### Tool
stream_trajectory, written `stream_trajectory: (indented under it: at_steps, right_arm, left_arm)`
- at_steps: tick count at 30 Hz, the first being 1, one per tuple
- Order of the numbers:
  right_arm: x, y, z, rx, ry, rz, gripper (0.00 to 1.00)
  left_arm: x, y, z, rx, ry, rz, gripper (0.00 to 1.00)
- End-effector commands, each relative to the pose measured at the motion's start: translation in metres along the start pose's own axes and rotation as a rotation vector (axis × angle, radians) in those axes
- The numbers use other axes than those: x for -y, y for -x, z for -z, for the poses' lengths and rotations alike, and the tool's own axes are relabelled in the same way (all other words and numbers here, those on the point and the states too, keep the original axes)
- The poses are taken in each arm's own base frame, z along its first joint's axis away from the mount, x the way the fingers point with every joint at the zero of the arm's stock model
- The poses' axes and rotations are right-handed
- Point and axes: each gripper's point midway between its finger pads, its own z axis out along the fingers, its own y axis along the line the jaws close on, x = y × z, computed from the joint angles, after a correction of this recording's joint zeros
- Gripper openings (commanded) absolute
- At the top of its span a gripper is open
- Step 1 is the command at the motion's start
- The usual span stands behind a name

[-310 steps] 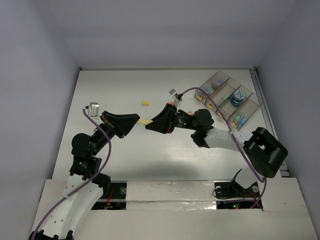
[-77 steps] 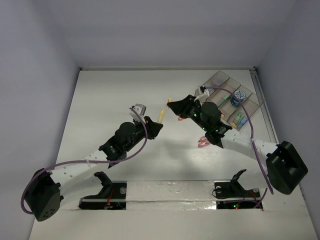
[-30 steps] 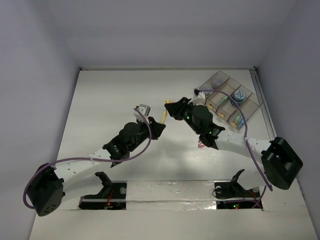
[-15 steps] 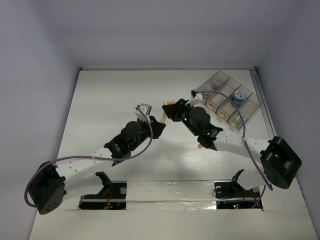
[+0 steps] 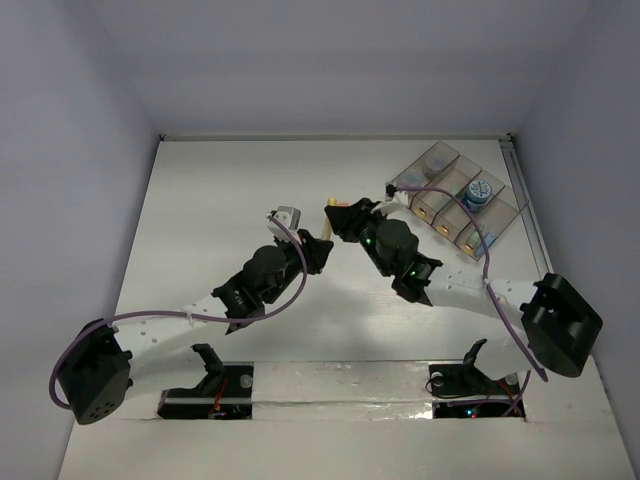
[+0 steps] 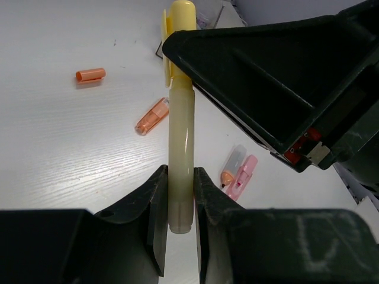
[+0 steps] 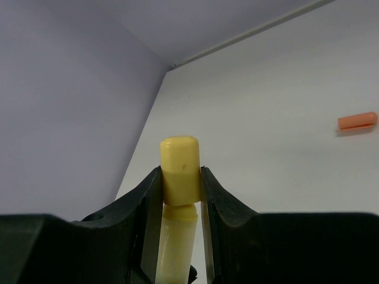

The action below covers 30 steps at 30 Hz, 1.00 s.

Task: Sort the stationery into containers
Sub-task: Close the pen cap on the pen.

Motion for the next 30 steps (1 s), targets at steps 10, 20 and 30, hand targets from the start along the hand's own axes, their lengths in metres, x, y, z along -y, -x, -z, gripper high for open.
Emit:
stream_trajectory:
  at_steps: [10, 20, 30]
  right_arm:
    - [-0.004, -0.025, 0.006, 0.013, -0.03, 0.005, 0.07]
    - [0.005, -0.041, 0.007, -0.038, -0.06, 0.053, 0.07]
    - [0.014, -0.071, 0.023, -0.143, -0.085, 0.126, 0.0]
  left_arm:
    - [0.012, 0.05, -0.014, 0.246, 0.03, 0.015, 0.0]
    - [0.011, 0.067, -0.008, 0.301, 0.042, -0.053, 0.0]
    - [0.036, 0.11, 0.01, 0.386, -0.032, -0.013, 0.0]
